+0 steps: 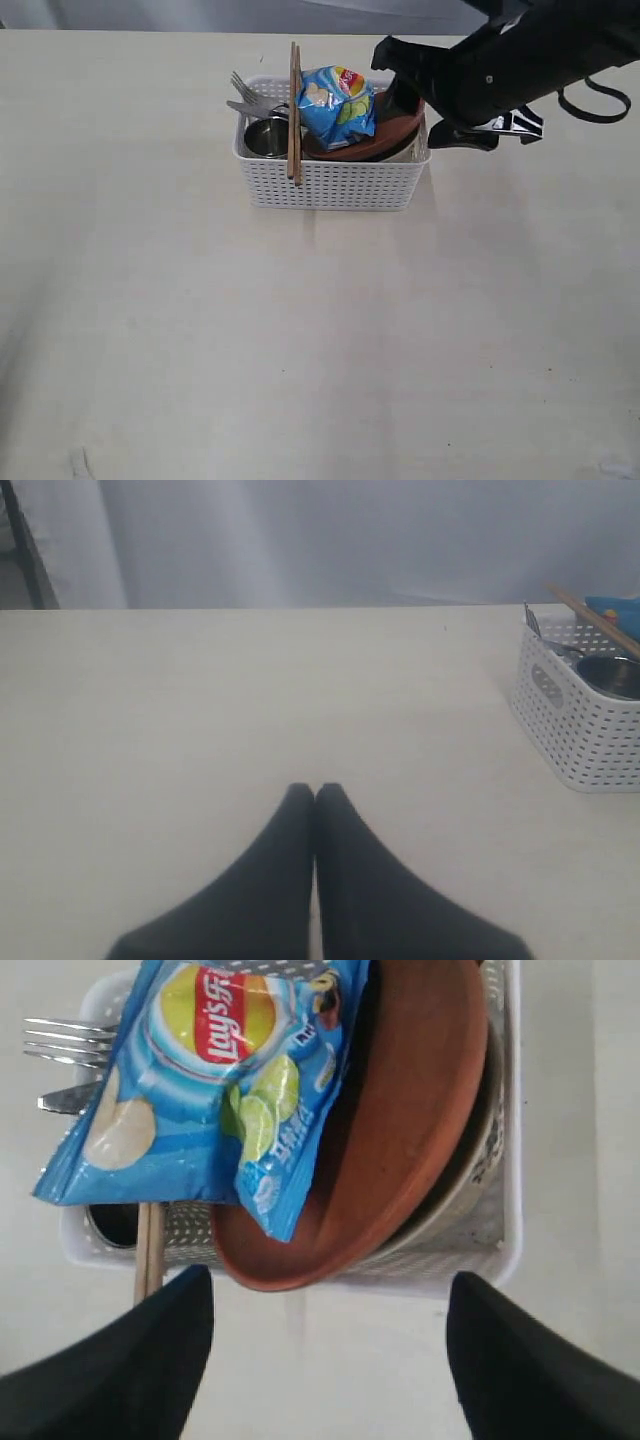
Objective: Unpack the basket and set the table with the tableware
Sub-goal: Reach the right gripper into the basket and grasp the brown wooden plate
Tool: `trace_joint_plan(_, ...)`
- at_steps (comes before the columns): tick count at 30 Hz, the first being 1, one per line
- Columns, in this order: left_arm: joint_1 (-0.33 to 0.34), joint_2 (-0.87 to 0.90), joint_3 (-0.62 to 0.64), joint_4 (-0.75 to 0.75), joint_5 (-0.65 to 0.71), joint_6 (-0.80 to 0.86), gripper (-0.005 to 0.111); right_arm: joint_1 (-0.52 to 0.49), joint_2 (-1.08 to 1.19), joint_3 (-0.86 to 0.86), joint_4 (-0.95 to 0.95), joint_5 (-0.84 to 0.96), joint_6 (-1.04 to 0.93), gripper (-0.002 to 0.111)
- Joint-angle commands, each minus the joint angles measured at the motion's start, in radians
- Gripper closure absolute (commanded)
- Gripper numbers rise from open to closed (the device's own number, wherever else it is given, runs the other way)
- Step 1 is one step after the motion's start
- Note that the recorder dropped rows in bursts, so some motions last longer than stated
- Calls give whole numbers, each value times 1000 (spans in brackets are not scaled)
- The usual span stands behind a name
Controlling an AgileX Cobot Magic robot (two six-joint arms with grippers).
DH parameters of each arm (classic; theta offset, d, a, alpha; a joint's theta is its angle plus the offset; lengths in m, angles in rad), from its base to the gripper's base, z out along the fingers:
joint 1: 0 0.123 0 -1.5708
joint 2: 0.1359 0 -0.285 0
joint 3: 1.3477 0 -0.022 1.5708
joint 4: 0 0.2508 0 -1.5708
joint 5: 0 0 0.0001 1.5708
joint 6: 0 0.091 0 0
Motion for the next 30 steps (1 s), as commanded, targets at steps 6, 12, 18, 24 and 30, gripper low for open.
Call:
trace_joint_plan(6, -7, -3, 2, 4, -5, 3, 107, 4, 33, -9, 19, -53, 12, 46)
trace_joint_plan(12, -7, -3, 2, 4, -5, 3, 107, 9, 38, -5, 36, -96, 10, 46)
trace_joint_plan(18, -7, -3, 2, 4, -5, 3, 107, 30, 89, -2, 36, -116, 8, 46)
trace_joint_plan(24, -7, -3, 2, 4, -5, 3, 107, 41, 101, -2, 40, -151, 8, 46)
trace_joint_plan(30, -7, -3, 2, 4, -5, 3, 107, 41, 103, -2, 39, -180, 6, 67)
